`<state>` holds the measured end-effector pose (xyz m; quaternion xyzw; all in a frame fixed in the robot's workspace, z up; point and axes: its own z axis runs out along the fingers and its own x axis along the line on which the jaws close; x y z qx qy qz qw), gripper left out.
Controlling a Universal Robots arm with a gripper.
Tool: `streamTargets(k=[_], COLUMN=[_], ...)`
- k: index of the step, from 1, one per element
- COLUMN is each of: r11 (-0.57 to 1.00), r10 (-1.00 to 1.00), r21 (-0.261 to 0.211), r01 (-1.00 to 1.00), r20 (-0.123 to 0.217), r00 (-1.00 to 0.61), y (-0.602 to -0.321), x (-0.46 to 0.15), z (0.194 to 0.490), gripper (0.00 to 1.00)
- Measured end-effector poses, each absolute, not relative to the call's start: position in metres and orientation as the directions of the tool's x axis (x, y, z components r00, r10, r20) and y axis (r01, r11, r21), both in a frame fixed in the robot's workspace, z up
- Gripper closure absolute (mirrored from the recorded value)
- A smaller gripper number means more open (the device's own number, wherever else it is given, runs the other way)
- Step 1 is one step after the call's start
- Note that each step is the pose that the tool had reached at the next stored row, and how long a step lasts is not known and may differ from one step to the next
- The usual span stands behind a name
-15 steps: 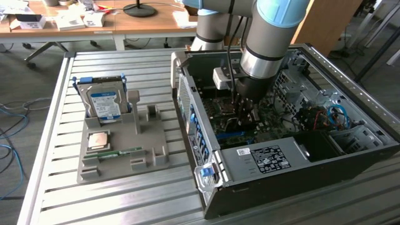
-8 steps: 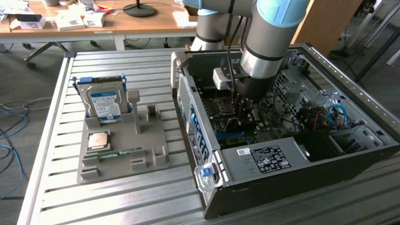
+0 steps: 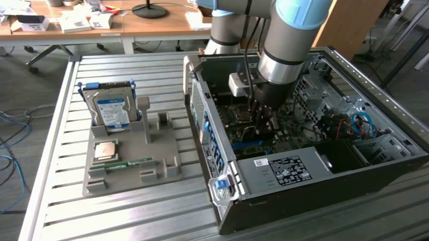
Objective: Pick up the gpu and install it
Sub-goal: 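Insert the gpu into the slot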
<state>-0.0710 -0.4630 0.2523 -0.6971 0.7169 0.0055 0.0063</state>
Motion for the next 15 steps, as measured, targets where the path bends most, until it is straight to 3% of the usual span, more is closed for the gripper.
streamTargets(k=[15], r11=[0.028], r10=[-0.999], r21=[-0.001], r01=[-1.0], r20=[-0.017], r00=[-0.028], y=[-0.4606], x=[-0.0708], z=[0.2523], gripper=[0.73])
